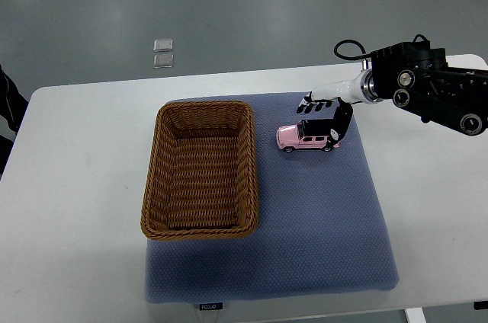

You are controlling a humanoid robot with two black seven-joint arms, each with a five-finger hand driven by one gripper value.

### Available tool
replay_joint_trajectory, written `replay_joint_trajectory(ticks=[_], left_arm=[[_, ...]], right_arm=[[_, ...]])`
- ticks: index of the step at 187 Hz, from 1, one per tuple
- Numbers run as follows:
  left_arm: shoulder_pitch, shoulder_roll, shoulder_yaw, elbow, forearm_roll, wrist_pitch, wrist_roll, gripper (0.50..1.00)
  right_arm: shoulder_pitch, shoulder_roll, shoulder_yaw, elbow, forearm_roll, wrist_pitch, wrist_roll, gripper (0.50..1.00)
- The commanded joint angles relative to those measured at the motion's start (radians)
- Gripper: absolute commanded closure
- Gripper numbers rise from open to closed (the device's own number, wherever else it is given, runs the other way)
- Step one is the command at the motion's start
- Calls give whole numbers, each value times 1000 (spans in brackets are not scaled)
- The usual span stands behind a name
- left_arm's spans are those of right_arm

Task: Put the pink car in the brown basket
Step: 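Move the right hand over the pink toy SUV and lower it, then close the right hand's fingers around the pink SUV's black roof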

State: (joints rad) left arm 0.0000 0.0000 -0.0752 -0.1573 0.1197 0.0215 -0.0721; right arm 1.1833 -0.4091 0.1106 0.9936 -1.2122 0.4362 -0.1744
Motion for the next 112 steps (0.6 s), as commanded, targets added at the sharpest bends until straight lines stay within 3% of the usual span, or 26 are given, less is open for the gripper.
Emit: replay_joint_trajectory(ticks=[1,38,80,112], left_arm=[[0,0,0,1,0,0,0,500],[0,0,0,-1,0,0,0,500],[0,0,0,-1,0,0,0,500],[0,0,0,1,0,0,0,500]], right_arm=[[-7,22,-2,-18,-6,-22,0,603],[-48,45,-3,-44,-7,-71,-3,603],[-64,53,-3,-85,-16,-73,-4,605],[-68,53,-3,-104,-18,-74,-2,695]])
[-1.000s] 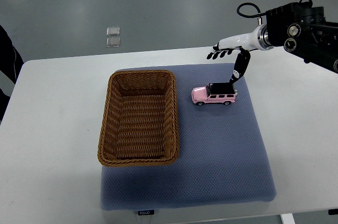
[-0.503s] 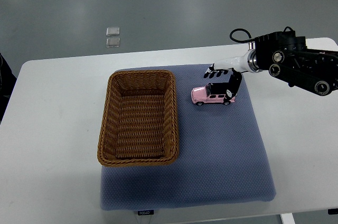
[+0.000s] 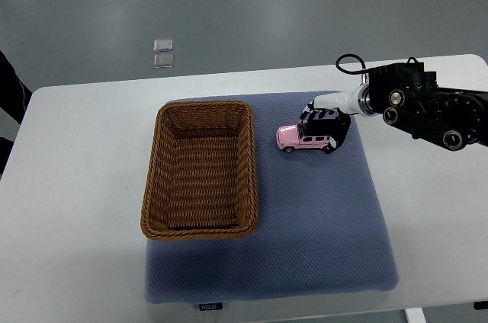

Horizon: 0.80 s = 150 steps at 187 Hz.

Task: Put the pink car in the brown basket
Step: 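Close the right hand's fingers around the pink SUV's black roof, then lift the pink SUV off the mat with the right hand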

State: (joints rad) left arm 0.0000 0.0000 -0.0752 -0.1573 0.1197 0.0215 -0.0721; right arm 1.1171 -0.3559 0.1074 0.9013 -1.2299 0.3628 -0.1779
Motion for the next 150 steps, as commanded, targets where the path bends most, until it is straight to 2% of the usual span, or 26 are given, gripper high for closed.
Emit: replay_joint_trajectory(ticks=[1,42,64,76,89,100,116,150], left_arm=[[0,0,0,1,0,0,0,500],[0,0,0,-1,0,0,0,500],[0,0,0,1,0,0,0,500],[0,0,0,-1,0,0,0,500],[0,0,0,1,0,0,0,500],[0,0,0,-1,0,0,0,500],[0,0,0,-1,0,0,0,500],[0,0,0,-1,0,0,0,500]], right_arm=[[-2,0,0,-12,0,-1,2,695],[-2,9,0,-12,0,-2,5,707],[-2,26,0,-12,0,-1,9,744],[-2,29,0,-12,1,1,9,805],[-2,29,2,-12,3,8,9,916],[0,29,2,-12,4,13,9,967],[3,29,2,-10,9,15,11,1000],[13,23,11,-10,17,13,11,1000]])
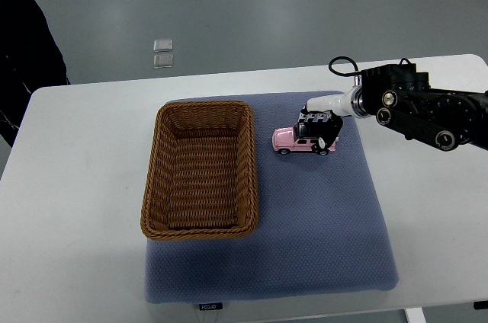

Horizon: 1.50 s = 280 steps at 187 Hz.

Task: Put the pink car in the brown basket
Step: 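Lift the pink SUV off the mat with the right hand, then carry the held SUV over the wicker basket and lower it inside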

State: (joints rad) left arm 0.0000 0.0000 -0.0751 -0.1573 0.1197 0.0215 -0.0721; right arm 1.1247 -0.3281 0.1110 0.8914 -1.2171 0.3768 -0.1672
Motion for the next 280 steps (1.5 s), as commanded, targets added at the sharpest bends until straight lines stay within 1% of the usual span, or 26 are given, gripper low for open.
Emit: replay_joint_trajectory(ticks=[1,95,125,157,184,203,219,225,232,254,280], left_arm=[[0,0,0,-1,0,0,0,500],[0,0,0,-1,0,0,0,500],[0,0,0,1,0,0,0,500],[0,0,0,-1,0,0,0,500],[0,0,0,-1,0,0,0,500],[0,0,0,-1,0,0,0,500],[0,0,0,-1,0,0,0,500],[0,0,0,-1,0,0,0,500],[0,0,0,-1,0,0,0,500],[0,0,0,1,0,0,0,500],[0,0,0,1,0,0,0,500]], right_arm=[[6,-6,7,0,4,-1,0,1000],[69,-40,16,-2,11,1,0,1000],[127,-57,16,-2,36,4,0,1000],[196,-42,16,0,54,19,0,1000],[244,11,13,0,56,22,0,1000],[276,77,13,0,57,39,2,1000],[277,113,13,0,56,51,2,1000],[276,136,13,0,56,53,2,998],[274,170,12,0,54,53,2,983],[264,245,1,-2,44,51,3,981],[248,291,-2,-5,38,48,3,981]])
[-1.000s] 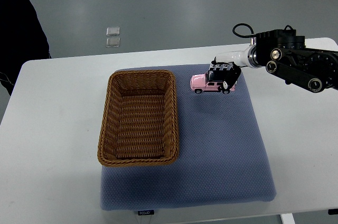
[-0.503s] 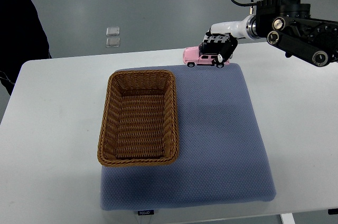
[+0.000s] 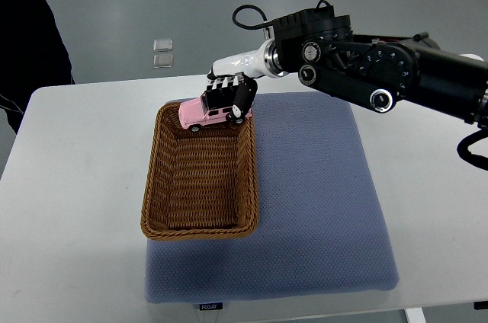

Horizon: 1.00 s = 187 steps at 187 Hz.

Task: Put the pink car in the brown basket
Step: 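Carry the held SUV over the wicker basket and lower it inside, then open the right hand to release the SUV into the basket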

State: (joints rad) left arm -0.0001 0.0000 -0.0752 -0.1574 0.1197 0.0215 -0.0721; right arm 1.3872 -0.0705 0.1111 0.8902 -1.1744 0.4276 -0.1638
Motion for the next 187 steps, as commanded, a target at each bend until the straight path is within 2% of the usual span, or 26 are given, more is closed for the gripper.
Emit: replay_joint_trajectory(ticks=[1,63,115,131,144,152,162,187], left_arm=[[0,0,0,-1,0,0,0,500],[0,0,0,1,0,0,0,500],[0,0,0,1,0,0,0,500],[0,0,0,-1,0,0,0,500],[0,0,0,1,0,0,0,500],[0,0,0,1,0,0,0,500],[0,0,0,1,0,0,0,500],[0,0,0,-1,0,0,0,500]], right_arm=[[-17,35,-4,-2,-5,-3,0,981],[-97,69,-25,-19,-36,-18,-2,981],[-123,70,-25,-22,-37,-41,-2,955],[-126,70,-25,-22,-37,-50,0,899],[-131,70,-25,-22,-36,-59,0,789],[-131,70,-25,-22,-34,-58,0,740],[-132,70,-24,-22,-33,-53,1,711],[-134,70,-22,-22,-27,-49,1,683]])
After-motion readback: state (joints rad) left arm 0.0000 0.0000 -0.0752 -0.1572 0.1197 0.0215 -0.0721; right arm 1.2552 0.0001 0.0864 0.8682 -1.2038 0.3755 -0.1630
